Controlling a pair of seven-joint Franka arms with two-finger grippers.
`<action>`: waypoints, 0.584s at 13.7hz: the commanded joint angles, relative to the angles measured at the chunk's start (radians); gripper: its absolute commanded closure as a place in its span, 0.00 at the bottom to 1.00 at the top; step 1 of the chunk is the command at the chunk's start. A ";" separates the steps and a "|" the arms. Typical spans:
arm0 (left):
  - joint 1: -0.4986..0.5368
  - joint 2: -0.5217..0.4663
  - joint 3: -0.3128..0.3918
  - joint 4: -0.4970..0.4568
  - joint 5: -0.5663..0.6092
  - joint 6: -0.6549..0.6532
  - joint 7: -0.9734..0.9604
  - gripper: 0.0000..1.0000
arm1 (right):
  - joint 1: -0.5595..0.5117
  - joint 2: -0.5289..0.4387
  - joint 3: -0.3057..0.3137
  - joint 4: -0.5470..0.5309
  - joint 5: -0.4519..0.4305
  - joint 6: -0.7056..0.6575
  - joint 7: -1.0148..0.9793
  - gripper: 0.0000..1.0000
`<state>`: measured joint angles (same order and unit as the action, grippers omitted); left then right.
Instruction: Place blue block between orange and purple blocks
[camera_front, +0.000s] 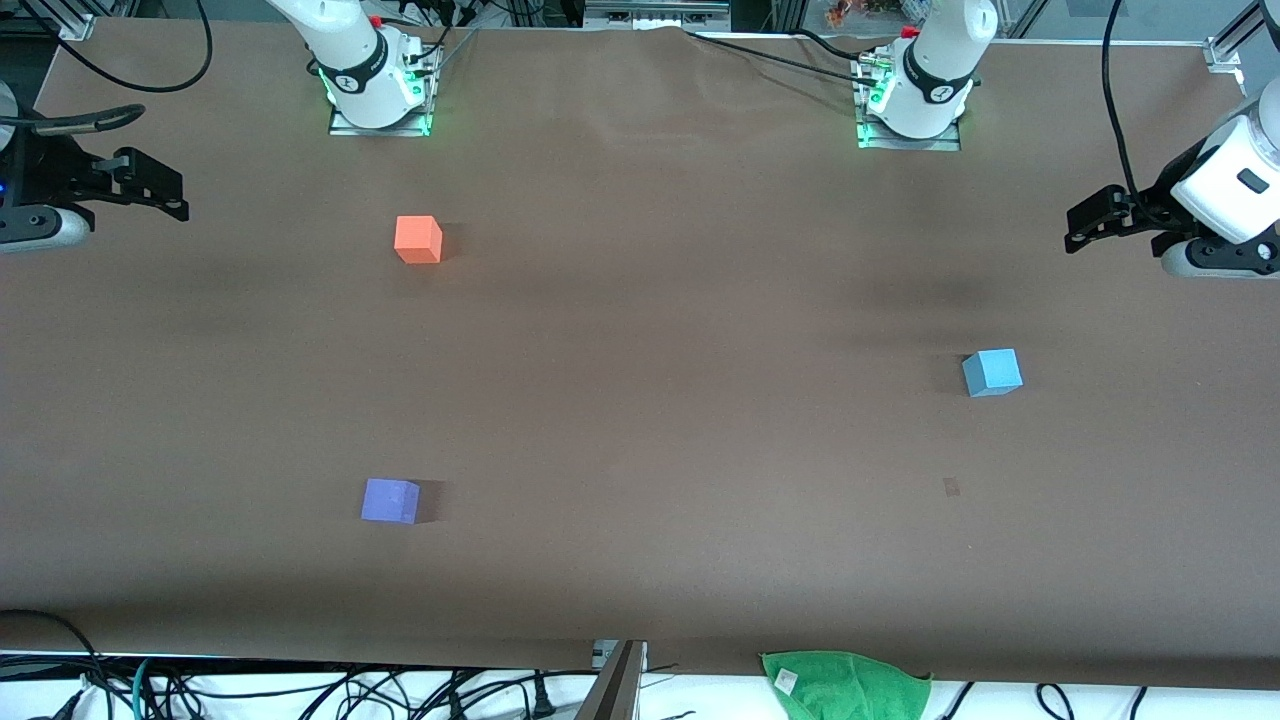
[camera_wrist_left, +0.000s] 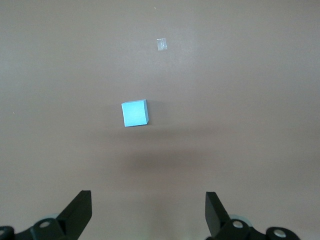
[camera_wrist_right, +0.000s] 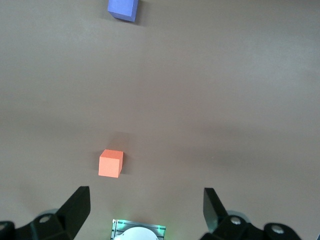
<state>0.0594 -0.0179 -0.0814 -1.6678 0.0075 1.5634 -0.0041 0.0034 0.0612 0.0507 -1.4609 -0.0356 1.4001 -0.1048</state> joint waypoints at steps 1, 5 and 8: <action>-0.010 0.019 0.000 0.022 0.002 -0.017 0.001 0.00 | -0.008 -0.006 0.001 -0.007 0.008 0.000 -0.016 0.00; -0.009 0.032 0.008 0.022 0.006 -0.017 0.006 0.00 | -0.010 -0.006 0.001 -0.009 0.008 0.000 -0.016 0.00; -0.004 0.032 0.008 0.016 0.003 -0.019 0.001 0.00 | -0.010 -0.008 0.001 -0.009 0.008 0.000 -0.016 0.00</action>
<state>0.0548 0.0078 -0.0758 -1.6680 0.0075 1.5634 -0.0040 0.0028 0.0613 0.0507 -1.4610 -0.0356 1.4001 -0.1048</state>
